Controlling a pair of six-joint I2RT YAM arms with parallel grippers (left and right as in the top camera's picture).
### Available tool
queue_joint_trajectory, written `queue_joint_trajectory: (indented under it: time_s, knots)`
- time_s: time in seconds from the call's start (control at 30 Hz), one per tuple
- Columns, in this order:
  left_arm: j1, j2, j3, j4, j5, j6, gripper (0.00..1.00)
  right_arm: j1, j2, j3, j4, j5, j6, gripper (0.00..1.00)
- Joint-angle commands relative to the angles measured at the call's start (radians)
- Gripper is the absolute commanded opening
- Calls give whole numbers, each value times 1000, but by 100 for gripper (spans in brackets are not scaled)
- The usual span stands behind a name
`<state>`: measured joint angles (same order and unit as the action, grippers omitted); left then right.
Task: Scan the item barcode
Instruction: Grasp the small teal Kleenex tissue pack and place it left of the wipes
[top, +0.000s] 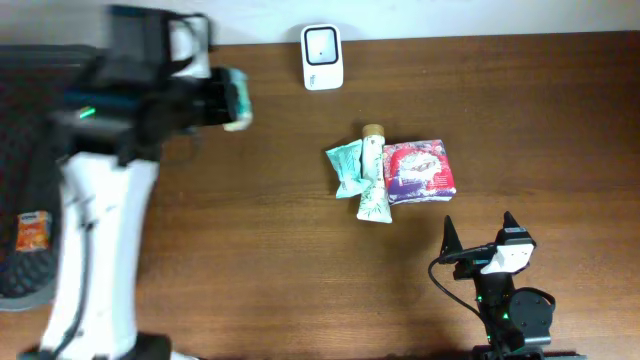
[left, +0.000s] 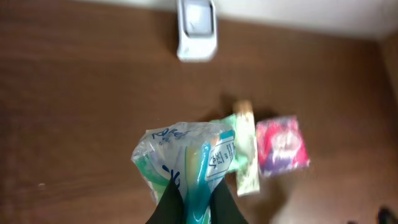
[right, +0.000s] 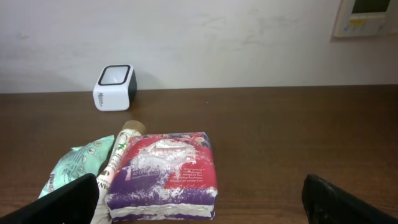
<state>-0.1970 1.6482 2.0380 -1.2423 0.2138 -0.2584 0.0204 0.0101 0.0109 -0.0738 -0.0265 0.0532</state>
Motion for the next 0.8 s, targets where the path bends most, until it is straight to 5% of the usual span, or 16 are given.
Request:
queue_joint_trajectory:
  time_s: [0.0,0.23,0.3,0.33,0.37,0.4,0.53,0.7,0.77]
  knots:
    - [-131,154,-8,-5,-57,-41,0,6,-6,-5,-5,-3,3,99]
    - [-280,534,-8,-12,-152,-142,3,6,-6,-5,-5,-3,4,99]
    - [-294,615,-8,-6,-151,-142,17,6,-6,-5,-5,-3,3,99]
    - [-298,642,-8,-6,-152,-141,34,6,-6,-5,-5,-3,4,99]
    - [-299,664,-8,-7,-151,-141,74,6,-6,-5,-5,-3,4,99]
    - [-298,676,-8,-7,-150,-105,100,6,-6,-5,-5,-3,4,99]
    - [-251,668,168,-121,-151,-37,99,6,-6,-5,-5,-3,4,99]
    - [-67,668,848,-446,-150,13,99,6,-6,-5,-5,-3,4,99]
    - [8,623,978,-446,-105,71,100,6,-6,-5,-5,-3,4,99]
